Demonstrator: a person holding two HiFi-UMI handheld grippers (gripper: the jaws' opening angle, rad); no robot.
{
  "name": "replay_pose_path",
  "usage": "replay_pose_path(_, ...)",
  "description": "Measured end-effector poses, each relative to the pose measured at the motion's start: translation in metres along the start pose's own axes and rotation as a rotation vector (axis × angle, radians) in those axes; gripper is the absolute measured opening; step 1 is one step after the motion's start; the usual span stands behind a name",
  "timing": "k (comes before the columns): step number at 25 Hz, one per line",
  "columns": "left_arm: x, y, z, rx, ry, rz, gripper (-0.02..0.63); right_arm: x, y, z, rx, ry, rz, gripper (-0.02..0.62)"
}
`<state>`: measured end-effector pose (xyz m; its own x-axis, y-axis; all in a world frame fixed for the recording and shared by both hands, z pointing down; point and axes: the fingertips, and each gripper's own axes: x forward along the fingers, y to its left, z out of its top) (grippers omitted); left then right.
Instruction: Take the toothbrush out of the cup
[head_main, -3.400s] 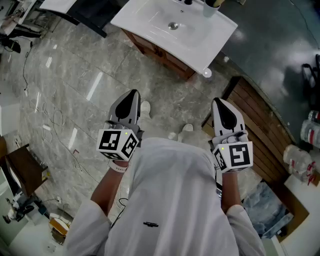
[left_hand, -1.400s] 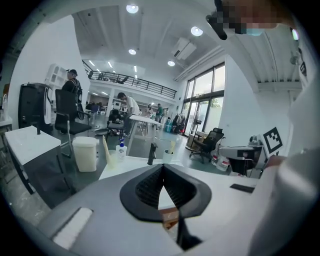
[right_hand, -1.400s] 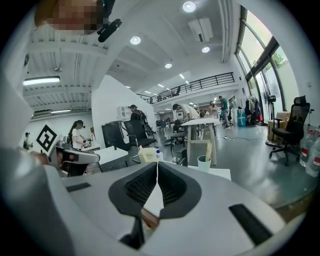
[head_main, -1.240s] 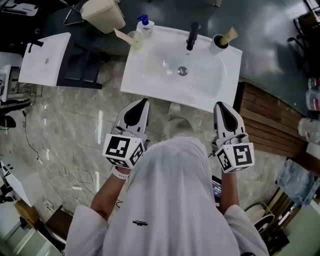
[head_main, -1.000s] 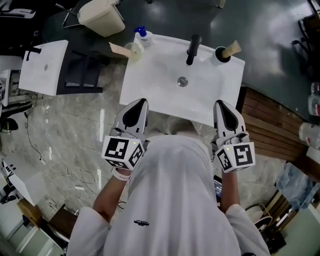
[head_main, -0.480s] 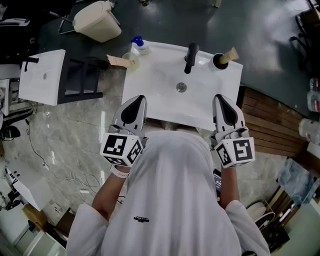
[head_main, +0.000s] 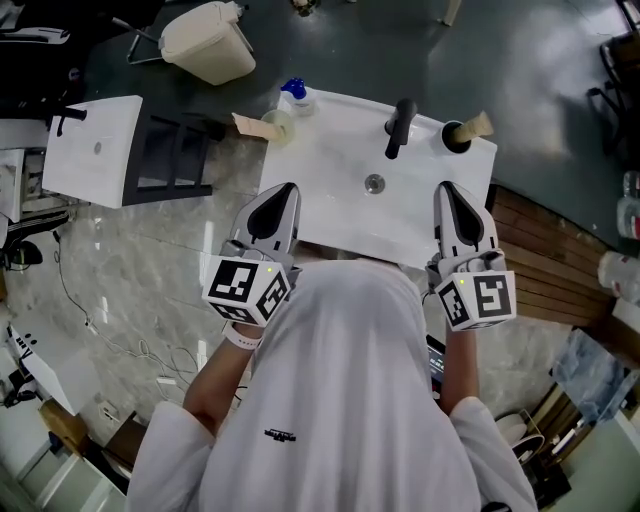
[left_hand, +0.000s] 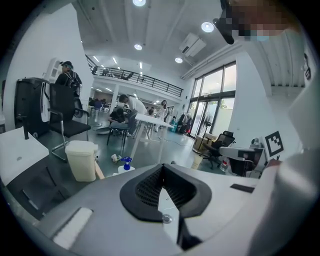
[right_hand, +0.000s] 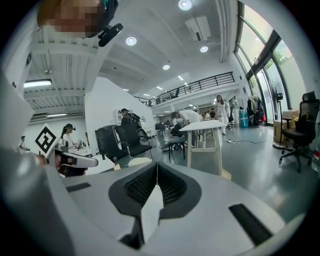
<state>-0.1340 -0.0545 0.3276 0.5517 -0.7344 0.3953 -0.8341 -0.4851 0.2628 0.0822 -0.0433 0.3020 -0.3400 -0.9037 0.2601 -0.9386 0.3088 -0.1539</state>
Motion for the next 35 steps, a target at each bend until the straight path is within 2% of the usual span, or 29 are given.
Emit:
replay_pose_path(4,0.003,0.015,0.006,-0.009,-0.019,0.014,0.006,0.017,0.009,0.001,-0.008,0.004,0.024,0.008)
replay_pose_path(10,0.005,0.049,0.014,-0.036,-0.063,0.102,0.006,0.044,0.029,-0.001,-0.023,0.031,0.090,0.008)
replay_pose_path(16,0.013,0.082,0.019,-0.070,-0.095,0.147,0.009,0.074,0.044,-0.004,-0.020,0.054,0.131,0.008)
replay_pose_path(27,0.027,0.133,0.011,-0.118,-0.081,0.245,0.012,0.118,0.073,-0.007,-0.028,0.085,0.212,0.008)
replay_pose_path(30,0.033,0.147,0.005,-0.127,-0.062,0.258,0.061,0.127,0.079,-0.008,-0.030,0.095,0.224,0.008)
replay_pose_path(35,0.046,0.168,-0.002,-0.146,-0.045,0.274,0.062,0.141,0.085,-0.013,-0.038,0.116,0.241,0.008)
